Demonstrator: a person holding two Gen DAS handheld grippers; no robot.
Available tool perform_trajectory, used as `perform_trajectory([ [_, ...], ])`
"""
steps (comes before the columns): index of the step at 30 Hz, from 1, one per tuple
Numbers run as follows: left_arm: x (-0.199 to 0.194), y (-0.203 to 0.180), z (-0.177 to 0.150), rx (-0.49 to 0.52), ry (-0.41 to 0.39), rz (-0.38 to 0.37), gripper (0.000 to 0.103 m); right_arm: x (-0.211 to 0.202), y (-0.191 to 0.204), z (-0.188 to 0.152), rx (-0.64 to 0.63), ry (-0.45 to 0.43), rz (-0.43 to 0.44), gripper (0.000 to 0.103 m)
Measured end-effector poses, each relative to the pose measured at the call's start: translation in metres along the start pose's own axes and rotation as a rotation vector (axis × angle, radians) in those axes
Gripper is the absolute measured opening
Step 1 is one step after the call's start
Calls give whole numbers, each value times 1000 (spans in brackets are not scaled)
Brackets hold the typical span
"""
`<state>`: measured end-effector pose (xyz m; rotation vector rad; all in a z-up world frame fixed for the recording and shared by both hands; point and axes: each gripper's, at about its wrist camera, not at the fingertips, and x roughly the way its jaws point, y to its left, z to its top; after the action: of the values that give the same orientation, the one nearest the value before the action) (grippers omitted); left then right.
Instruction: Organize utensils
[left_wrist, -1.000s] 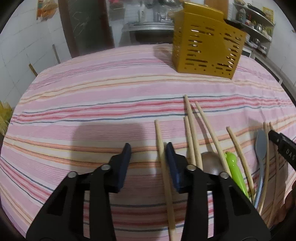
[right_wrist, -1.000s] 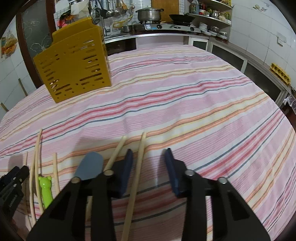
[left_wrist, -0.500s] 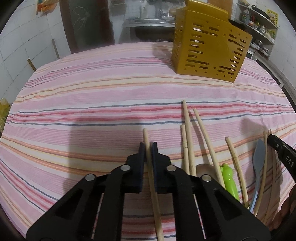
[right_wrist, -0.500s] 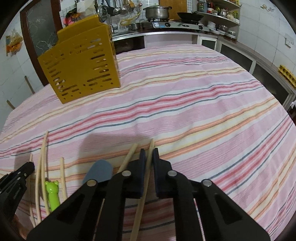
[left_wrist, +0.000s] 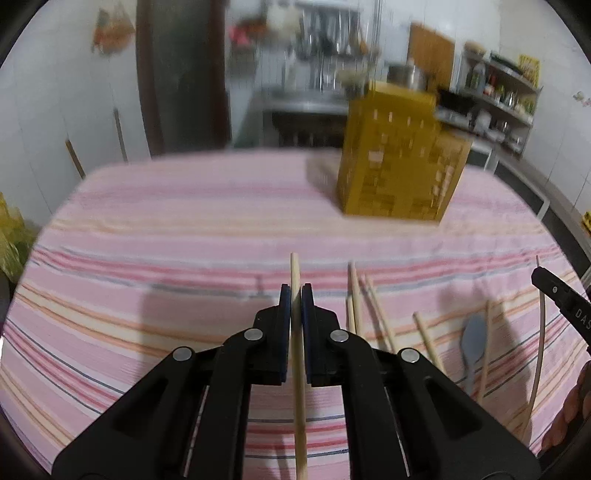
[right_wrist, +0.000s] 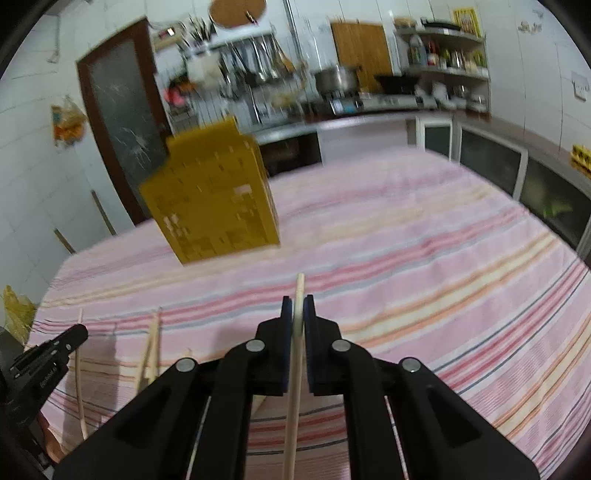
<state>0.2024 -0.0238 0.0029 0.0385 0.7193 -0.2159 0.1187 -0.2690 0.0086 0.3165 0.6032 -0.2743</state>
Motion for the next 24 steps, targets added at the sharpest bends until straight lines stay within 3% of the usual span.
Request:
perform_trajectory([
  [7,-49,1,-6,-9,-174,12,5,-41,6,2,-41,-170,35,7],
  [11,-68,1,-15,10,-245,39,5,-50,9,-1,-66,-205,43,7],
  [15,-63,3,-15,3,-204,30,5,-31,5,0,-50,-109,45,7],
  [18,-49,8,-12,-2,-151,27,5,-6,8,-3,-86,-17,-2,12],
  [19,-43,9,-11,-7,-130,25,5,5,8,-6,-94,30,-19,29],
  [21,-30,13,-10,-18,-85,20,5,19,7,-15,-89,86,-44,55],
  [24,-10,17,-7,-35,-16,8,5,29,3,-24,-100,143,-83,53],
])
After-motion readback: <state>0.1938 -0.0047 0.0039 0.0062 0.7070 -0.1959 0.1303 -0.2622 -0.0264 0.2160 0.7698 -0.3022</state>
